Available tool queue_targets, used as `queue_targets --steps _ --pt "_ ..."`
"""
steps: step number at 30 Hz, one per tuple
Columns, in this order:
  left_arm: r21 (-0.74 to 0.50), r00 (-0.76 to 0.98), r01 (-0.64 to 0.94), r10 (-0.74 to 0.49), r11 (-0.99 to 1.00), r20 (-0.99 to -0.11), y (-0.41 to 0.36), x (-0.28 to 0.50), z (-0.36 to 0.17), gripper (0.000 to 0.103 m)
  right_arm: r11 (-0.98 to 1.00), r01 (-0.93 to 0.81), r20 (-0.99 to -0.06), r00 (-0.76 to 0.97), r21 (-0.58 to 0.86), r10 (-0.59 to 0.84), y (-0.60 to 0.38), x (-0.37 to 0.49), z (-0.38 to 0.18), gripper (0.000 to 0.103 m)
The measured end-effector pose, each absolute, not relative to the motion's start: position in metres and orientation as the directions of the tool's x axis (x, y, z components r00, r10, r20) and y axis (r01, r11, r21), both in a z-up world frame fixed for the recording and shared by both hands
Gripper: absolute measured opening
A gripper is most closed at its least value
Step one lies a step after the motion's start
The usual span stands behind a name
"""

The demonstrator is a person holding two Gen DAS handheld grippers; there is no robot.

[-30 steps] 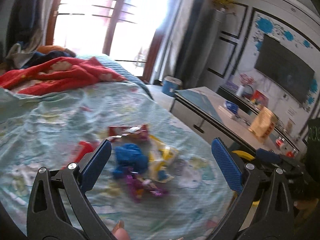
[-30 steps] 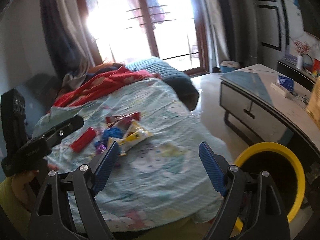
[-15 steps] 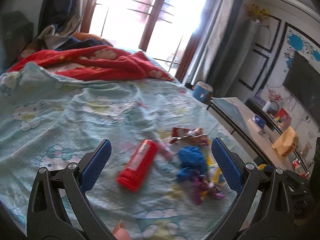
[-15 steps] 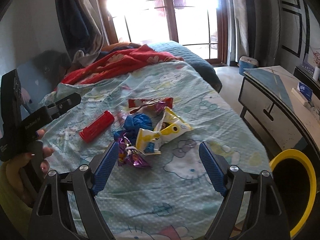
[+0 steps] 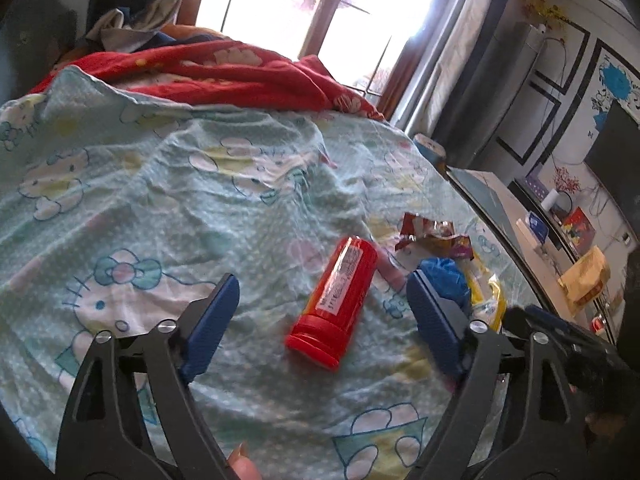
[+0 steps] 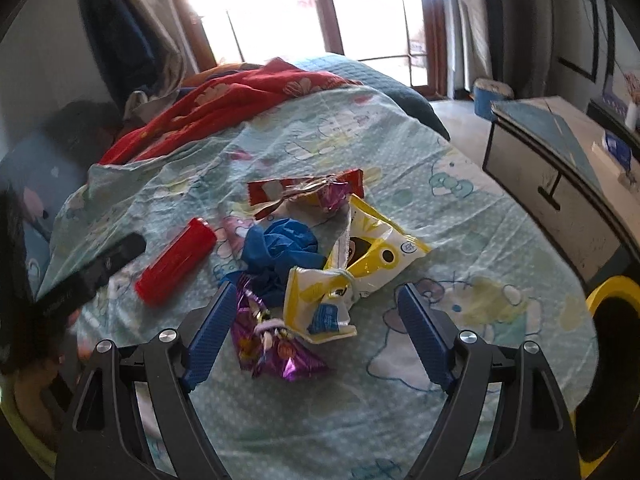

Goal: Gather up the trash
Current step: 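Close the left tool on the red cylinder while the right tool grasps the yellow-white snack bag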

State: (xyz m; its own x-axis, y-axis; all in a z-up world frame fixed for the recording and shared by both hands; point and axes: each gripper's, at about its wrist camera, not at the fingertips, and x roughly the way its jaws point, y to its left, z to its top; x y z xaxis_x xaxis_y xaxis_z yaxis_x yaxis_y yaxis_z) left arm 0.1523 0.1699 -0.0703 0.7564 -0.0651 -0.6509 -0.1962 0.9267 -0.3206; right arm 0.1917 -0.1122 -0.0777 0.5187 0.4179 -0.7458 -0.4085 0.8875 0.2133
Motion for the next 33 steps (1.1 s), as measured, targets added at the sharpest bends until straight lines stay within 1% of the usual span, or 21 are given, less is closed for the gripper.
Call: queue_targets --steps 1,3,7,8,9,10,14,24,30,33 --pt "-0.325 0.754 -0.192 -0.073 0.926 -0.653 0.17 0.153 -0.072 0.07 0.891 -0.396 -0.748 0.518 0.221 0.415 -0.111 0.195 -0.08 0.08" --pt "-0.331 0.748 -0.181 -0.089 0.926 -0.658 0.169 0.155 -0.075 0.067 0.901 -0.365 -0.755 0.515 0.234 0.405 -0.11 0.202 -0.084 0.08" --pt "-0.333 0.738 -0.163 -0.11 0.929 -0.666 0.164 0.159 -0.081 0.067 0.913 -0.326 -0.772 0.504 0.246 0.388 -0.108 0.213 -0.094 0.08" --pt "-0.332 0.734 -0.159 -0.114 0.93 -0.669 0.162 0.159 -0.082 0.065 0.914 -0.318 -0.775 0.498 0.253 0.388 -0.108 0.215 -0.097 0.08" --pt "-0.331 0.731 -0.154 -0.118 0.931 -0.672 0.161 0.16 -0.083 0.059 0.916 -0.306 -0.78 0.492 0.261 0.387 -0.108 0.217 -0.1 0.08" --pt "-0.329 0.727 -0.152 -0.12 0.932 -0.676 0.16 0.162 -0.085 0.057 0.917 -0.291 -0.784 0.485 0.273 0.387 -0.109 0.22 -0.104 0.079" --pt "-0.332 0.714 -0.15 -0.13 0.931 -0.688 0.158 0.164 -0.09 0.057 0.917 -0.263 -0.793 0.466 0.299 0.392 -0.112 0.224 -0.114 0.071" --pt "-0.332 0.696 -0.151 -0.138 0.931 -0.705 0.158 0.169 -0.095 0.057 0.902 -0.267 -0.767 0.477 0.34 0.43 -0.127 0.219 -0.117 0.061" --pt "-0.328 0.692 -0.154 -0.135 0.932 -0.709 0.158 0.169 -0.096 0.054 0.893 -0.266 -0.761 0.47 0.362 0.448 -0.137 0.217 -0.117 0.05" --pt "-0.33 0.691 -0.159 -0.134 0.93 -0.71 0.159 0.17 -0.098 0.051 0.889 -0.268 -0.759 0.465 0.371 0.456 -0.141 0.215 -0.117 0.042"
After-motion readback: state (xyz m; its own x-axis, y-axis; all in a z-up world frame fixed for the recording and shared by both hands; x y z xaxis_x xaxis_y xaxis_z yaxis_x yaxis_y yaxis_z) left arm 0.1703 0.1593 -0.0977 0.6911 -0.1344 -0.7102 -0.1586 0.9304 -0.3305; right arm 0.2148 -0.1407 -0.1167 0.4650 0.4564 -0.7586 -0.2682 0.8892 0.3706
